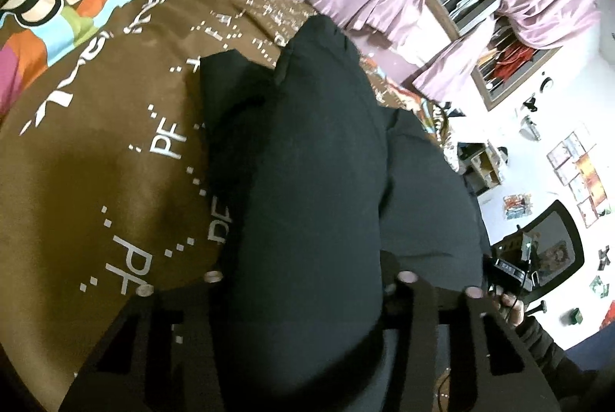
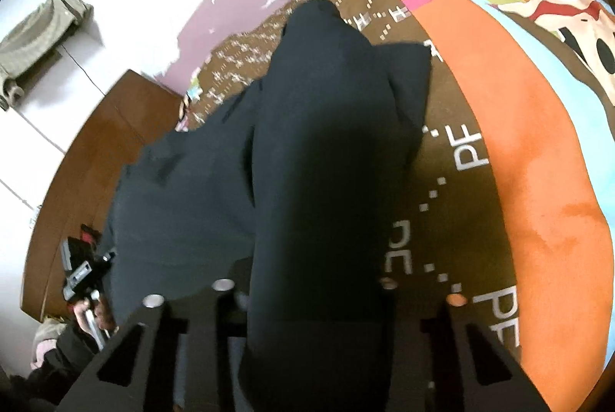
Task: Fold large clothes
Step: 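Lift the held jacket edge with both grippers and fold it over, then lower the folded jacket onto the bed and open both grippers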
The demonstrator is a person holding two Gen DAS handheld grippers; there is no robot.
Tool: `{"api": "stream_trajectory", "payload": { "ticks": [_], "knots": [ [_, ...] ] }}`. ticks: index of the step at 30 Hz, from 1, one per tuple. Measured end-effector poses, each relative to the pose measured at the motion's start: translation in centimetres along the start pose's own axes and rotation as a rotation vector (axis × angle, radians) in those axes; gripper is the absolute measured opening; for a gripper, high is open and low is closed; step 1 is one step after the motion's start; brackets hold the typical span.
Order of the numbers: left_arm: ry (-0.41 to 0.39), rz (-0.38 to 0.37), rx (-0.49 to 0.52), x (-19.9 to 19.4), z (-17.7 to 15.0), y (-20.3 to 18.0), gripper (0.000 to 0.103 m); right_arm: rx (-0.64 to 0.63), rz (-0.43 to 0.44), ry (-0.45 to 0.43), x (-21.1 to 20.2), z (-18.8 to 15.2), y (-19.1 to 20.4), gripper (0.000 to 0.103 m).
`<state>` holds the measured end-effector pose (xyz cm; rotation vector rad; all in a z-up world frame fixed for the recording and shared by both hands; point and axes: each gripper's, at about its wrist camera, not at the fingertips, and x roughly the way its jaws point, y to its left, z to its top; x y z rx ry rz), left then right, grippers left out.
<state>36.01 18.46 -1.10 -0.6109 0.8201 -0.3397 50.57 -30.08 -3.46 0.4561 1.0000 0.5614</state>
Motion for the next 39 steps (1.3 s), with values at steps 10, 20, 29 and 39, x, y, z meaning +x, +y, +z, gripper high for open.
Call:
{"api": "stream_trajectory", "payload": {
  "ticks": [10,20,29,39],
  "knots": [
    [-0.126,0.018,0.106,-2.6,0.3,-5.6,0.021,-0.136,0.02,-0.135,-3.2,1.0,5.7,0.015],
    [-0.26,0.038,0.197,-8.1,2.5,-8.8,0.02,-0.264,0.124,-0.202,-2.9,3.6,12.7,0.014],
    [-0.255,0.128,0.085,-7.5,2.4,-2.8,0.02,-0.3,0.091,-0.096,2.7,4.0,14.4,0.014],
    [-0.186,0.319,0.092,-5.1,0.6,0.7,0.038,-0.254,-0.051,-0.017,5.3,2.0,10.5,0.023]
  ]
}}
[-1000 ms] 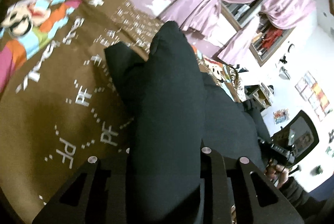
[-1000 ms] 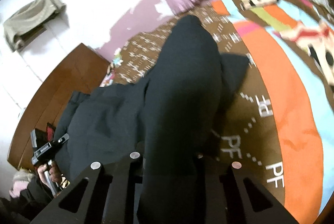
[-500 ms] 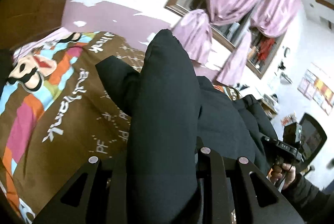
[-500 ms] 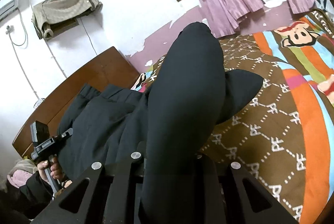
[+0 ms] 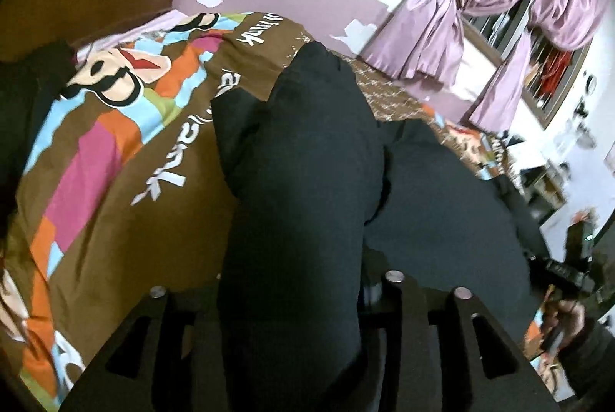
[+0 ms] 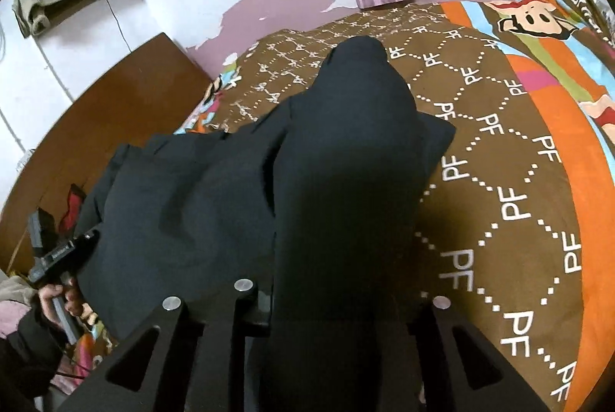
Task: Fold large clothes
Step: 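Lower the folded jacket onto the bed and open both grippers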
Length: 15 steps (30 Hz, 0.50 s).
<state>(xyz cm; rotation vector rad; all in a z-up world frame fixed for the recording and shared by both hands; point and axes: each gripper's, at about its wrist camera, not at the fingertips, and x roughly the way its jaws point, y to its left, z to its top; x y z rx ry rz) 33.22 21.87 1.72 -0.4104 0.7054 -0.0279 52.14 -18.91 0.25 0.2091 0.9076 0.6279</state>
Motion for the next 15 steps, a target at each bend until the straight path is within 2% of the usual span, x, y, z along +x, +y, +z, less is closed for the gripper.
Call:
{"api": "stream_trajectory", "payload": {
  "ticks": [2,3,4,5,7,8,9,10,13,15],
  "knots": [
    [-0.001,0.035,-0.005,0.2,-0.3,0.0,0.049,0.005,-0.022,0.008,0.1,-0.3,0.0,0.027],
    [-0.001,0.058,-0.017,0.3,-0.6,0.1,0.053,0.007,-0.039,0.015,0.1,-0.4,-0.1,0.033],
    [0.001,0.078,-0.034,0.3,-0.8,0.3,0.06,0.005,-0.057,0.02,0.2,-0.4,0.0,0.043],
    [0.005,0.093,-0.046,0.5,-0.9,0.4,0.069,0.002,-0.086,0.022,0.1,-0.5,0.1,0.048],
    [0.008,0.142,-0.064,0.6,-1.0,0.6,0.078,0.0,-0.133,0.014,-0.2,-0.8,0.2,0.067],
    [0.005,0.169,-0.064,0.6,-1.2,0.5,0.079,0.001,-0.149,0.01,-0.3,-0.9,0.2,0.072],
    [0.0,0.188,-0.063,0.4,-1.1,0.4,0.08,0.004,-0.171,0.003,-0.5,-1.1,0.2,0.082],
    [-0.008,0.208,-0.06,0.3,-1.2,0.3,0.083,0.005,-0.193,-0.007,-0.7,-1.2,0.3,0.088],
    [-0.053,0.277,-0.031,-0.4,-1.5,-0.8,0.099,-0.016,-0.251,-0.066,-2.1,-1.7,1.0,0.095],
    [-0.108,0.297,-0.004,-1.1,-1.8,-1.8,0.099,-0.026,-0.272,-0.109,-3.1,-2.0,1.7,0.1]
  ]
}}
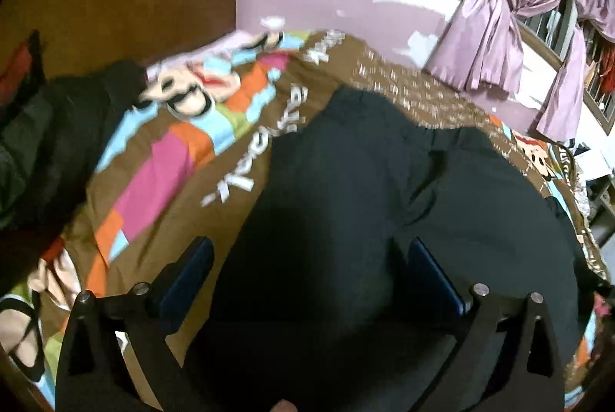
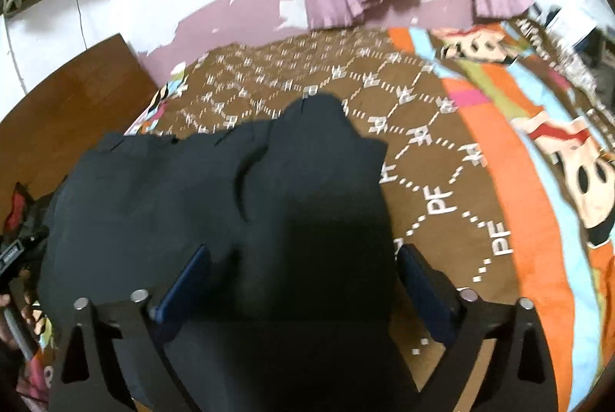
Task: Fold large clothes
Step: 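Lower the folded jacket onto the bed and open both grippers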
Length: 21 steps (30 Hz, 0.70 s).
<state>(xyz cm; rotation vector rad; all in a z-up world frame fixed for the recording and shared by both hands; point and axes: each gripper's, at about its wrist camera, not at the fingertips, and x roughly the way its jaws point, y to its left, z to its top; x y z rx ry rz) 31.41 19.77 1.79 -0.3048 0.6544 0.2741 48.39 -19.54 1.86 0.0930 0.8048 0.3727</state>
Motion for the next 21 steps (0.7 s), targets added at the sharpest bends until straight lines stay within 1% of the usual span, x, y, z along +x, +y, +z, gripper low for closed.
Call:
{"api": "stream_trajectory", "payload": {
  "ticks": [5,10,15,21],
  "knots": [
    [-0.084,0.004,0.055,-2.3,-0.4,-1.9,0.1,-0.002,-0.004,-0.082,-2.5,-0.3,1.2,0.103],
    [-0.148,-0.008,0.093,-4.5,-0.7,-3.2,0.101,-0.024,0.001,-0.151,-4.6,-0.3,2.7,0.103],
    [-0.186,0.011,0.13,-6.9,-1.1,-4.5,0.101,-0.032,0.044,-0.228,-7.4,-1.0,4.1,0.103],
    [-0.221,-0.013,0.143,-10.4,-1.9,-5.1,0.101,-0.066,0.074,-0.303,-10.7,-2.2,6.5,0.103]
  ]
}}
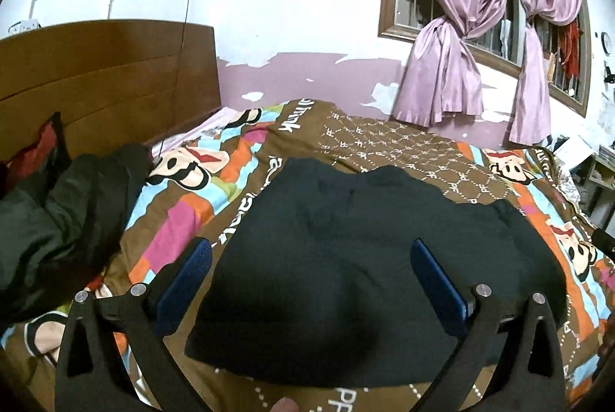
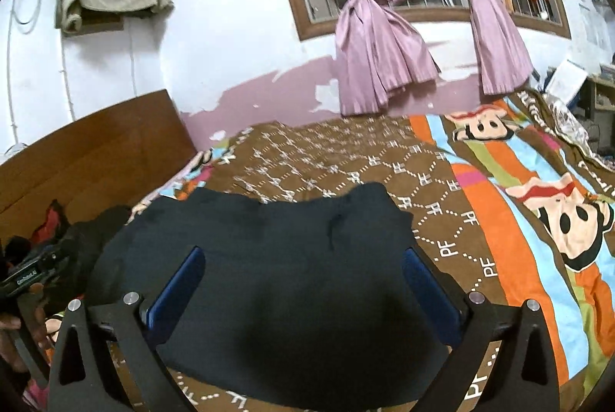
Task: Fold large clothes
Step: 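Lower the folded jacket onto the bed and open both grippers, then pull both open tools back from the folded jacket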
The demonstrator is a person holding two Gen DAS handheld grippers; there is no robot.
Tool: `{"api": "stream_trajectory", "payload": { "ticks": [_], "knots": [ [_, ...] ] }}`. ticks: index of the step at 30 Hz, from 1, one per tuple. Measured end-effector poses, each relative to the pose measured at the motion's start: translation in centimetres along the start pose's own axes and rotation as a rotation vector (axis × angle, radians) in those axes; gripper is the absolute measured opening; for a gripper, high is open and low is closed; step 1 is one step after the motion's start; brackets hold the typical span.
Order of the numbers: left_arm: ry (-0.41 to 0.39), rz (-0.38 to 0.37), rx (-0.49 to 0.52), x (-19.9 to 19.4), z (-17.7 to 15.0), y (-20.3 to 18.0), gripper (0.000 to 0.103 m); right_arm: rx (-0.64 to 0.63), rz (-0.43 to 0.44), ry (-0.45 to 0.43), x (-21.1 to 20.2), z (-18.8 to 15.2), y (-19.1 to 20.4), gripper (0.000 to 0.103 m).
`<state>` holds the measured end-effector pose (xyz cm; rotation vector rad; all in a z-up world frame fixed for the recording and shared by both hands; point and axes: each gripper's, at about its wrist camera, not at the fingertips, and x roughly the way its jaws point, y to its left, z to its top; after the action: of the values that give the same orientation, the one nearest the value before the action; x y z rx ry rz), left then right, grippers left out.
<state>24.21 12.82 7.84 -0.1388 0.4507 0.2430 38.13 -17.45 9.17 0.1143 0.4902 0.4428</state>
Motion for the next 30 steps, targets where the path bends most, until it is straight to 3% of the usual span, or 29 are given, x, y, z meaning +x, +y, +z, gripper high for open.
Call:
{"api": "stream_trajectory", "payload": {
  "ticks": [10,19,24,30],
  "knots": [
    [-0.081,-0.017,0.053,-6.1,-0.2,-1.6,0.101,-0.031,0.055,-0.072,-4.6,-0.1,4.0,0.103],
    [-0.1,-0.079,0.035,-10.1,-0.6,-1.7,0.101,-0.023,0.089,-0.127,-8.7,-1.0,6.2,0.103],
    [-0.162,-0.089,0.076,-12.0,-1.8,-1.9,0.101,-0.034,0.123,-0.131,-10.2,-2.4,7.2,0.103],
    [-0.166,-0.119,0.095,-12.4,-4.3,-1.5,0.101,-0.096,0.122,-0.133,-11.1,-3.4,8.6,0.103]
  ]
}}
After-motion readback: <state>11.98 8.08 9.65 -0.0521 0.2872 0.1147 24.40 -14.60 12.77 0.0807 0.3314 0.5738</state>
